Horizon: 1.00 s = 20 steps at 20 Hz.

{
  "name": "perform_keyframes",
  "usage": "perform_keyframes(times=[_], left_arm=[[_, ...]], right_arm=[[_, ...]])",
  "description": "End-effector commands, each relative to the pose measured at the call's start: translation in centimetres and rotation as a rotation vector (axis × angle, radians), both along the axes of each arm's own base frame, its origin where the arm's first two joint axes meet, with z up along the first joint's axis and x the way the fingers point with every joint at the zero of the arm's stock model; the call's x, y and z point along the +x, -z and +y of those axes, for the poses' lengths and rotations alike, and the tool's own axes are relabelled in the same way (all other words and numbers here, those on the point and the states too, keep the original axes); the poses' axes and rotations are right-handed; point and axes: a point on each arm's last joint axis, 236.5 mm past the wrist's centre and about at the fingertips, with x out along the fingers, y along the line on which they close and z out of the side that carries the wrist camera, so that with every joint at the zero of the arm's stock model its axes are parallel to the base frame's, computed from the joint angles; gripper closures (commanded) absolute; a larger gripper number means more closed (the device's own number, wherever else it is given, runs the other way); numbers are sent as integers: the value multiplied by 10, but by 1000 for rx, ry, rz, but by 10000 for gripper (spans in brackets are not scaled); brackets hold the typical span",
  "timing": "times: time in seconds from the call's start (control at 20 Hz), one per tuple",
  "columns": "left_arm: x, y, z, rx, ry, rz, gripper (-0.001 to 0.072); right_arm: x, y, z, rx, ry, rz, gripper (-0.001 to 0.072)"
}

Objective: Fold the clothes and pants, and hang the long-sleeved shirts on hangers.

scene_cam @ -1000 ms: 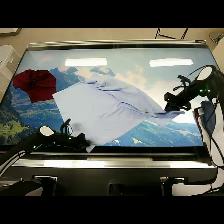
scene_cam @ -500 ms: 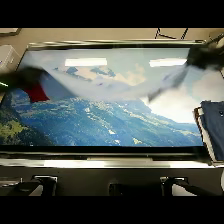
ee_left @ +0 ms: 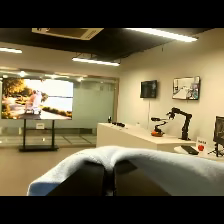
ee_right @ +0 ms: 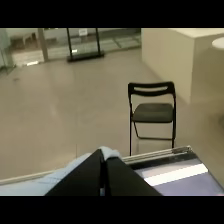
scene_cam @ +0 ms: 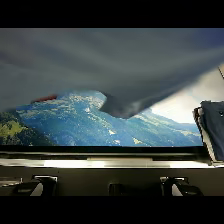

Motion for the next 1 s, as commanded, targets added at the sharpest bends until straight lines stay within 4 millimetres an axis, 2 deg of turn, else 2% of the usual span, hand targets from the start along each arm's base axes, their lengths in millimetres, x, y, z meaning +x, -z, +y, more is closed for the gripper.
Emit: perform_keyframes(times=[0.0,0.05,0.1,0.2,0.25,0.3,0.4,0.5,0.6,0.65,0.7,0.8,0.95], left_arm=[[10,0,-1,-3,10,13,685],[28,11,-2,6,15,64,685],[52,31,-3,18,23,143,685],[115,93,-4,34,43,353,685],[150,134,-3,32,51,473,685],[182,177,-1,22,57,585,685],[239,278,6,-9,55,817,685],[281,387,15,-58,37,1029,685],[311,483,26,-111,-9,1181,684],[322,524,30,-128,-25,1248,684],[329,555,30,-156,-24,1312,684],[337,603,20,-280,8,1419,683],[341,644,8,-395,47,1511,682]], right_arm=[[-51,-25,-5,8,52,-123,674],[-47,-20,-6,11,55,-100,674],[-36,-8,-9,18,61,-46,674],[2,33,-19,41,76,131,674],[28,62,-24,43,81,239,674],[61,100,-30,39,83,367,674],[126,182,-42,53,87,592,674],[196,285,-53,100,85,780,674],[253,369,-51,253,83,847,674],[278,407,-46,377,85,865,674],[298,439,-34,519,70,882,674],[325,490,2,753,-10,931,674],[330,552,41,904,-72,1067,674]])
